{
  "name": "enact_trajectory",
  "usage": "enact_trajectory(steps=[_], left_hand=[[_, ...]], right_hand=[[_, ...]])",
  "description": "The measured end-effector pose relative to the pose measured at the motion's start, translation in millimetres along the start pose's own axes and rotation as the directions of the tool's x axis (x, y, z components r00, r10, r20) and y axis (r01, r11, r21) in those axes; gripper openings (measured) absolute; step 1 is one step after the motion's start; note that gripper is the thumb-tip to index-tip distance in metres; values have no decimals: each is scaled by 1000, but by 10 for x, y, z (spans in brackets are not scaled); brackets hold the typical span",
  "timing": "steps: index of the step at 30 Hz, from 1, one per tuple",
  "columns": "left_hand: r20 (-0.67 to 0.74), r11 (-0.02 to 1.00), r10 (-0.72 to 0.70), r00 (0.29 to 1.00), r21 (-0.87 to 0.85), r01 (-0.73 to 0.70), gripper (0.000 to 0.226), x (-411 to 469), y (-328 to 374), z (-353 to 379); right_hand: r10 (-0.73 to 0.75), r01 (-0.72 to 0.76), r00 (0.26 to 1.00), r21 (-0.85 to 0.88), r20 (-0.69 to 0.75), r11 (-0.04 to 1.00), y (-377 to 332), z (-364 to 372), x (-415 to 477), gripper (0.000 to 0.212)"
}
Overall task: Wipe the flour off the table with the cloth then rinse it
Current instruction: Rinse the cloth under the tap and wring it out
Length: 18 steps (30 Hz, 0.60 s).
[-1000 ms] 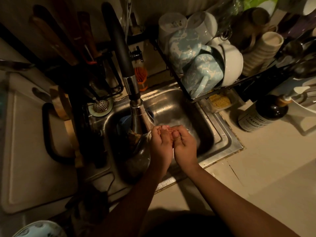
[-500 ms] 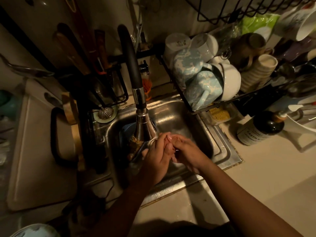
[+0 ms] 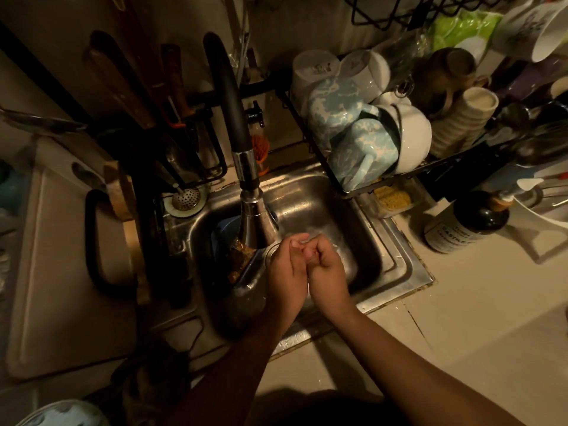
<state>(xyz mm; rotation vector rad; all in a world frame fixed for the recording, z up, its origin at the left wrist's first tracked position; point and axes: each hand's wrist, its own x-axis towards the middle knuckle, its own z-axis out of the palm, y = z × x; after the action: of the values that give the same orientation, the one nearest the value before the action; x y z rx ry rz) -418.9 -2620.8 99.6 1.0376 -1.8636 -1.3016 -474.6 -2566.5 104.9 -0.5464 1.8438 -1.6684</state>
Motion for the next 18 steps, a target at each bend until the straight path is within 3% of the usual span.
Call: enact_trajectory(steps=[3,8,12,15,18], left_hand=[[67,994,-89,994,-57,93,31,-23,11,18],[71,968,-168,983,-177,178,30,-35,30,-1],[105,960,-179,978,-201,197,22,22,-27,-70],[88,975,-185,979,-106,194,41,75,-145,-178],[115,948,-252,961,-172,269,10,119,-125,-240]], right_hand=[[-56,51,995,-67,-77,996,51,17,-30,34],[-98,98,995,-152,7,983,88,-14,7,30],[-30,35,992,-42,123,998,105,-128,133,11],[5,-16,982,58,190,998,21,-244,205,14],[-19,1,959,66,283,998,-52,-289,246,29]])
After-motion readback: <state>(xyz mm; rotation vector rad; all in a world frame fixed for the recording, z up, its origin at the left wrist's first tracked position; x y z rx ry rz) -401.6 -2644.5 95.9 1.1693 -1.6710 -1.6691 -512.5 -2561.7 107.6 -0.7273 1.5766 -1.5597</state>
